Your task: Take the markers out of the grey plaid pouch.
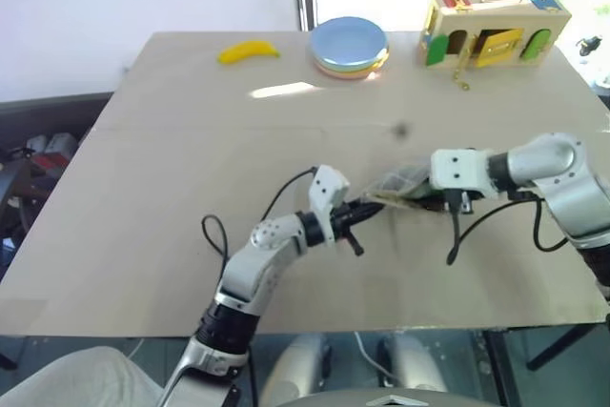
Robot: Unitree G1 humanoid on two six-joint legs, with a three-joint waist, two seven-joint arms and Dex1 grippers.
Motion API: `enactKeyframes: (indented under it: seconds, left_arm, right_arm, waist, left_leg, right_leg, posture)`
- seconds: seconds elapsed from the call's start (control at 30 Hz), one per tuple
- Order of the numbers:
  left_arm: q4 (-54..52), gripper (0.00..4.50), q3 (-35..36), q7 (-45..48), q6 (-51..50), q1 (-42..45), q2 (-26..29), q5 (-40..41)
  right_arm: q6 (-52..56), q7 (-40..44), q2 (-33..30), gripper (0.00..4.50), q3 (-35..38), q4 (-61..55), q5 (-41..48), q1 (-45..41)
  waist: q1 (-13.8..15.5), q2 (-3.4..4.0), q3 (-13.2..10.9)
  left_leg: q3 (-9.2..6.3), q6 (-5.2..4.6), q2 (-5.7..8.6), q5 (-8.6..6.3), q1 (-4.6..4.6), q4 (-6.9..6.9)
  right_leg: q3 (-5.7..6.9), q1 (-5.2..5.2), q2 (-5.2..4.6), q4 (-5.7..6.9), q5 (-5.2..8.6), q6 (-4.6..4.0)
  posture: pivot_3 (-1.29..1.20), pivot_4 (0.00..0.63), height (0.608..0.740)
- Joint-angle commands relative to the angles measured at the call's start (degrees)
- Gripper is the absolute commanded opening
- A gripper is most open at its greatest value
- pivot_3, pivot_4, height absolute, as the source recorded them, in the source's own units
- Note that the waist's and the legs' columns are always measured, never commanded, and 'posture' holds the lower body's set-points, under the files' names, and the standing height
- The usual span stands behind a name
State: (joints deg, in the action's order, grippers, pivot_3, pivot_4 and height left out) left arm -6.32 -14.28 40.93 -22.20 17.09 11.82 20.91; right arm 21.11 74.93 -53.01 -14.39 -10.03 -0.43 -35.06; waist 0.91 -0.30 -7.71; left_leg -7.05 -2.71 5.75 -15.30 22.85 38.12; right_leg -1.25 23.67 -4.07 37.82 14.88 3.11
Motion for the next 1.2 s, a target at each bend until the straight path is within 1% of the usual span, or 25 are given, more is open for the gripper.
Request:
enactKeyframes:
  seconds: [0.03,0.1,0.17,0.27,0.33,0.4,0.5,0.6,0.7,0.77,0.87,0.9,0.93,0.97,1.03,1.1,1.2]
  left_arm:
    - [2.3,0.0,1.5,-1.4,2.7,0.5,0.7,-2.5]
    - [3.3,0.0,2.3,-1.9,3.6,0.8,0.6,-3.0]
    - [4.5,0.0,3.1,-3.0,4.9,1.5,0.4,-3.8]
    - [5.7,0.0,3.7,-4.2,6.6,2.3,0.1,-4.9]
    - [5.8,0.0,4.5,-4.3,7.2,2.5,0.3,-4.9]
    - [5.9,0.0,5.5,-4.5,7.5,2.4,0.8,-4.6]
    - [5.6,0.0,7.0,-4.3,7.4,1.8,1.6,-4.1]
    - [4.7,0.0,7.9,-3.9,6.6,1.4,2.1,-3.1]
    - [3.0,0.0,8.4,-3.3,5.0,0.8,1.9,-1.4]
    - [1.7,0.0,8.9,-3.0,3.2,0.4,1.5,0.6]
    - [0.7,0.0,9.1,-2.6,1.9,-0.1,1.8,1.6]
    - [0.4,0.0,9.1,-2.5,1.6,-0.2,2.0,1.6]
    - [0.1,0.0,9.0,-2.5,1.4,-0.3,2.1,1.7]
    - [-0.1,0.0,9.0,-2.5,1.2,-0.4,2.2,1.8]
    - [-0.4,0.0,9.2,-2.4,0.8,-0.5,2.4,2.1]
    - [-0.8,0.0,9.5,-2.4,0.3,-0.7,2.5,2.7]
    - [-1.6,0.0,10.5,-2.6,-1.3,-1.1,1.7,4.7]
  right_arm:
    - [1.8,3.0,-1.7,0.93,6.5,-5.0,7.9,0.2]
    - [3.9,3.0,-2.0,0.93,7.8,-5.8,10.1,0.7]
    - [3.5,2.8,-2.9,0.93,7.7,-6.6,9.7,1.5]
    - [9.7,0.8,-1.3,0.93,10.2,-11.0,15.6,3.2]
    - [11.0,0.0,-2.5,0.93,11.7,-12.4,16.5,4.6]
    - [10.2,-1.0,-4.7,0.93,13.6,-11.0,15.4,6.3]
    - [9.1,-2.1,-8.3,0.93,16.5,-7.7,14.1,10.3]
    - [4.7,-4.4,-11.0,0.93,17.0,-1.0,10.1,14.7]
    - [2.4,-6.2,-11.3,0.93,16.7,7.0,8.2,19.1]
    - [-0.3,-9.5,-10.1,0.93,16.3,12.8,6.0,20.1]
    - [-4.3,-13.0,-8.9,2.41,15.3,19.5,3.0,18.4]
    - [-4.8,-13.6,-8.5,2.61,15.3,20.8,2.8,17.8]
    - [-5.4,-14.5,-8.2,3.36,15.4,21.8,2.3,17.3]
    - [-5.4,-15.0,-8.0,3.65,15.4,22.5,1.9,16.7]
    - [-4.4,-13.2,-8.3,4.46,15.5,21.5,3.0,16.2]
    - [-1.7,-11.4,-7.9,4.46,16.7,17.8,6.0,15.0]
    - [3.3,-10.2,-5.5,4.46,17.6,9.8,11.7,12.0]
  waist:
    - [-0.2,0.0,0.0]
    - [-0.3,0.0,0.0]
    - [-0.2,0.01,0.0]
    - [0.0,0.0,0.0]
    - [0.0,0.0,0.0]
    - [0.1,0.0,0.0]
    - [0.1,0.0,0.0]
    - [0.1,0.0,0.0]
    - [0.0,0.0,0.0]
    - [0.0,0.01,0.0]
    - [-0.2,0.04,0.0]
    - [-0.2,0.04,0.0]
    - [-0.3,0.05,0.0]
    - [-0.3,0.07,0.0]
    - [-0.2,0.07,0.0]
    - [-0.1,0.07,0.0]
    - [-0.4,0.07,0.0]
  left_leg:
    - [0.0,0.0,-0.01,0.0,-0.01,-0.01]
    - [0.03,0.0,-0.04,0.0,-0.05,-0.03]
    - [0.04,0.0,-0.04,0.0,-0.05,-0.03]
    - [0.03,0.0,-0.02,0.0,-0.05,0.0]
    - [0.02,-0.01,-0.02,0.0,-0.04,0.01]
    - [0.01,-0.01,-0.02,0.0,-0.02,0.02]
    - [0.02,-0.01,0.0,0.0,-0.02,0.03]
    - [0.02,-0.01,-0.01,0.0,-0.03,0.02]
    - [0.05,-0.01,-0.01,0.0,-0.05,0.02]
    - [0.08,-0.01,-0.01,0.0,-0.05,0.03]
    - [0.16,-0.01,-0.01,0.0,-0.09,0.03]
    - [0.19,-0.01,-0.02,0.0,-0.11,0.03]
    - [0.21,0.0,-0.04,0.0,-0.14,0.02]
    - [0.22,0.0,-0.04,0.0,-0.14,0.02]
    - [0.23,0.0,-0.04,0.0,-0.15,0.02]
    - [0.21,0.0,-0.04,0.0,-0.14,0.02]
    - [0.22,-0.01,-0.04,0.0,-0.13,0.02]
  right_leg:
    - [0.0,0.0,0.01,0.0,0.0,0.0]
    - [-0.04,0.0,0.03,0.02,0.0,0.0]
    - [-0.05,0.0,0.02,0.03,0.0,0.0]
    - [-0.03,-0.02,0.0,0.03,0.0,0.0]
    - [-0.03,-0.02,0.0,0.03,0.0,0.0]
    - [-0.02,-0.02,-0.01,0.03,0.0,0.0]
    - [-0.02,-0.02,-0.02,0.03,0.0,0.0]
    - [-0.01,-0.03,-0.01,0.04,0.0,0.0]
    - [-0.03,-0.04,-0.01,0.05,0.0,0.0]
    - [-0.07,-0.02,-0.01,0.07,0.0,0.0]
    - [-0.16,-0.02,0.01,0.12,0.0,0.0]
    - [-0.19,-0.01,0.02,0.14,0.0,0.0]
    - [-0.2,-0.01,0.04,0.15,0.0,0.0]
    - [-0.22,-0.01,0.05,0.15,0.0,0.0]
    - [-0.22,-0.02,0.05,0.15,0.0,0.0]
    - [-0.2,-0.02,0.05,0.13,0.0,0.0]
    - [-0.23,-0.02,0.05,0.13,0.0,0.0]
  posture:
    - [0.0,0.15,0.74]
    - [0.0,0.15,0.74]
    - [0.0,0.15,0.74]
    - [0.0,0.15,0.74]
    - [0.0,0.15,0.74]
    - [0.0,0.15,0.74]
    - [0.0,0.15,0.74]
    - [0.0,0.15,0.74]
    - [0.0,0.15,0.74]
    - [0.0,0.15,0.74]
    - [0.0,0.15,0.74]
    - [0.0,0.15,0.74]
    - [0.0,0.15,0.74]
    - [0.0,0.15,0.74]
    - [0.0,0.15,0.74]
    - [0.0,0.15,0.74]
    - [0.0,0.15,0.74]
